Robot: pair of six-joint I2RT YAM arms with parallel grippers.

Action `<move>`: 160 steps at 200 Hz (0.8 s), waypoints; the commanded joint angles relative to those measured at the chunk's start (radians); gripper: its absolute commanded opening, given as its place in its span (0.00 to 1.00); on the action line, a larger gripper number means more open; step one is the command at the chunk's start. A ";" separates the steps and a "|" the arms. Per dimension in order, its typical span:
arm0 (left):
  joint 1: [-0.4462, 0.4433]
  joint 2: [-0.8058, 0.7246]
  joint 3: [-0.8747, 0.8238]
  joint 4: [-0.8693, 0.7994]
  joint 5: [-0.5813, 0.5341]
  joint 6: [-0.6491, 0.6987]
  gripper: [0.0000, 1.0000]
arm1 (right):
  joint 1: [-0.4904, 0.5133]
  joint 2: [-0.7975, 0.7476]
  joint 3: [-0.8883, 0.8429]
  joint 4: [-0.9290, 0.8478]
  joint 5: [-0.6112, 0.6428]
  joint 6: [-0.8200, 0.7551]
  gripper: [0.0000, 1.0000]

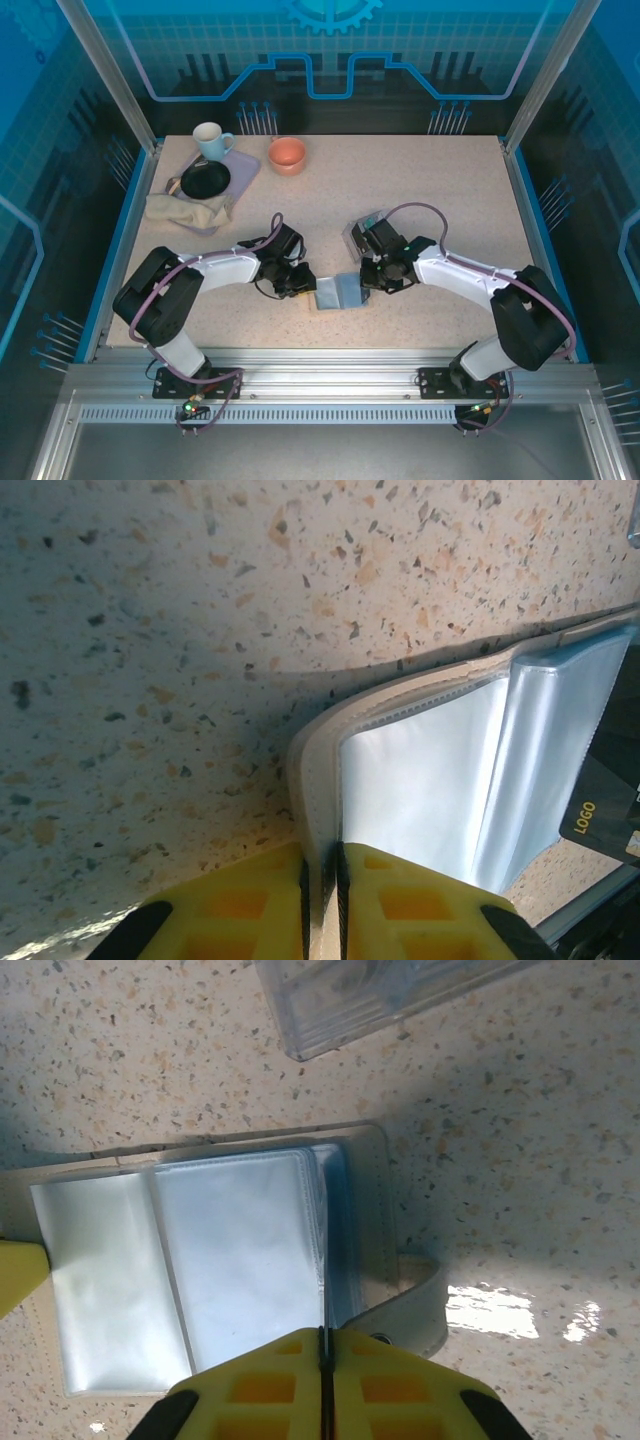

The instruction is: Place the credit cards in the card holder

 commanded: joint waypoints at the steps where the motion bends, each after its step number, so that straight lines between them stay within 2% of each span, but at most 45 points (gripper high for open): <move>1: -0.008 0.019 0.025 -0.029 0.017 0.015 0.16 | 0.020 0.021 -0.013 0.034 -0.022 0.010 0.08; 81: -0.014 0.028 0.029 -0.029 0.017 0.014 0.16 | 0.058 0.116 0.056 0.099 -0.087 0.033 0.08; 160: -0.014 0.028 0.023 -0.021 0.001 0.006 0.15 | 0.057 0.112 0.022 0.294 -0.266 0.089 0.09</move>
